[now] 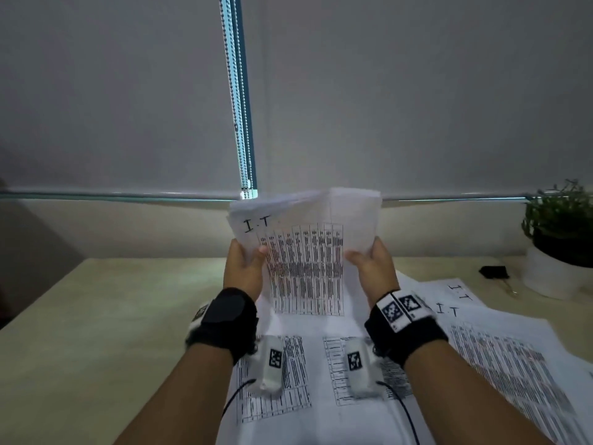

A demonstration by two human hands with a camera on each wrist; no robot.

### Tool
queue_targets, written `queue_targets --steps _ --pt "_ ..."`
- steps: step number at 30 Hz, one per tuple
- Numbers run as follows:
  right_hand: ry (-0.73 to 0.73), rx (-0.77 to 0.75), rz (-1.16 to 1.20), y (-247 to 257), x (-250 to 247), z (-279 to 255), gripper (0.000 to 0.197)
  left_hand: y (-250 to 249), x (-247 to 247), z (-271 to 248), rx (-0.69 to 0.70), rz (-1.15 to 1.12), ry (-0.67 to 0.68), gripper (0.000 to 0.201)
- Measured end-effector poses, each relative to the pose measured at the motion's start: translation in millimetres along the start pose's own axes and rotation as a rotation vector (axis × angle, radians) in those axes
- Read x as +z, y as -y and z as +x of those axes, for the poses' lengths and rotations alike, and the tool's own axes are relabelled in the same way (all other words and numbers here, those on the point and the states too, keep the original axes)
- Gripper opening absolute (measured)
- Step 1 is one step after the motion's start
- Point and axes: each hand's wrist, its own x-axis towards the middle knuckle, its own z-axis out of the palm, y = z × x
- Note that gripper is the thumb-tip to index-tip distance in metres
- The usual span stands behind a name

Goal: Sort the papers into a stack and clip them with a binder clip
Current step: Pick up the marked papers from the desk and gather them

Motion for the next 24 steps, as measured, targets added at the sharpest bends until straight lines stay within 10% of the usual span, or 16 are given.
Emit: queue_targets --steps 12,20,24 --pt "0.203 0.022 0.042 54.3 -3.1 28.1 0.04 -56.4 -27.9 14.4 0.178 0.097 0.046 0.026" --pt "0.426 0.422 -1.544 -46.5 -160.0 81.8 0.08 -7.2 -83.8 22.2 0.006 0.133 -0.177 0.027" --pt "0.555 0.406 -1.696 -43.6 -174.1 61.5 0.089 30.2 -122.2 44.7 -0.051 0.075 -0.222 0.047"
